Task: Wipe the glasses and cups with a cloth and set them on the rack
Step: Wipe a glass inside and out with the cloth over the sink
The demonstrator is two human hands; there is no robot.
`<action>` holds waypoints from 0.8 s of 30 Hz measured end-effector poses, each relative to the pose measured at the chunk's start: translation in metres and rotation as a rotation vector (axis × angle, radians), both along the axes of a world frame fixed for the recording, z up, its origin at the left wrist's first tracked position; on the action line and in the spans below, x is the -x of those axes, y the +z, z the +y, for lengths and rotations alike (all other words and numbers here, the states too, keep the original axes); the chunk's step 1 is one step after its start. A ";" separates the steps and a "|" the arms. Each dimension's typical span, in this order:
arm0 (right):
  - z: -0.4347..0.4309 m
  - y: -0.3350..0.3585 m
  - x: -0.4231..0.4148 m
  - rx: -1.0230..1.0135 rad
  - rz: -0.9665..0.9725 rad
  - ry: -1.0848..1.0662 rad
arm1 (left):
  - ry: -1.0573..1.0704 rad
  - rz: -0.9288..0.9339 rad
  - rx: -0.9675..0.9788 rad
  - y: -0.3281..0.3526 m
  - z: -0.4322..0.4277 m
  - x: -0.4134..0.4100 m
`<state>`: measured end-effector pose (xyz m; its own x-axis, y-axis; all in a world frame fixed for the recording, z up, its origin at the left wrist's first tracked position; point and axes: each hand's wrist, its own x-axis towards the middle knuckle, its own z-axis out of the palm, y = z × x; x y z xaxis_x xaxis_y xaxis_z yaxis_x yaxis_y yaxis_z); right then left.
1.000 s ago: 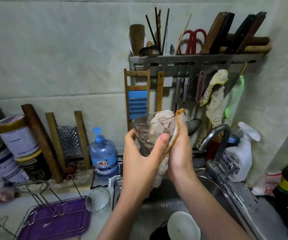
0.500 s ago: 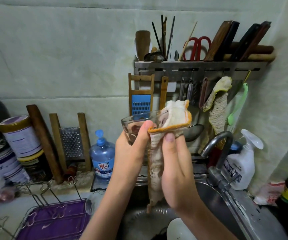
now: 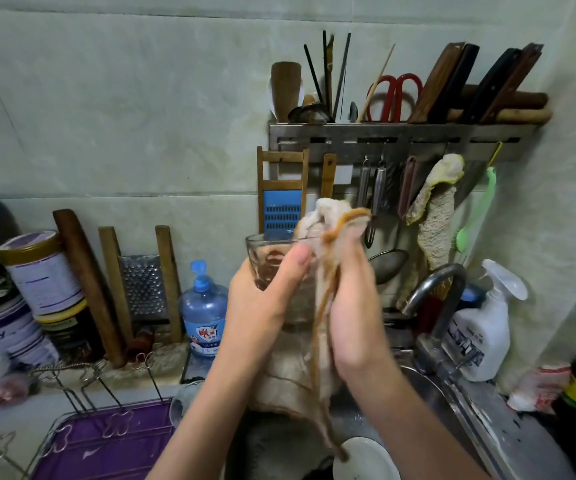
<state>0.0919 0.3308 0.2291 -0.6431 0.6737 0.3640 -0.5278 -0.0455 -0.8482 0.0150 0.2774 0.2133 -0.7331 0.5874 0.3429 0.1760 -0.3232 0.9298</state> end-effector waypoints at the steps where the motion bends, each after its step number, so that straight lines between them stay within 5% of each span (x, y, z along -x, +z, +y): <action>1: -0.010 -0.007 -0.001 -0.131 -0.035 -0.067 | 0.050 -0.005 0.004 -0.002 0.003 0.006; 4: -0.020 -0.025 0.002 -0.321 -0.137 -0.171 | 0.065 0.030 0.075 -0.012 0.007 0.020; 14: 0.021 0.005 0.000 -0.200 -0.035 -0.049 | -0.028 0.157 0.113 -0.022 -0.007 0.012; 20: -0.002 -0.011 -0.011 -1.040 -0.469 -0.215 | 0.035 0.358 0.196 -0.015 -0.012 0.015; 24: 0.001 0.006 -0.005 -1.111 -0.625 -0.131 | 0.087 0.593 0.201 -0.016 -0.013 0.006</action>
<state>0.0966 0.3315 0.2356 -0.8597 0.2746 0.4307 0.0252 0.8650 -0.5012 0.0086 0.2640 0.1976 -0.5003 0.6298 0.5942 0.6975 -0.1135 0.7076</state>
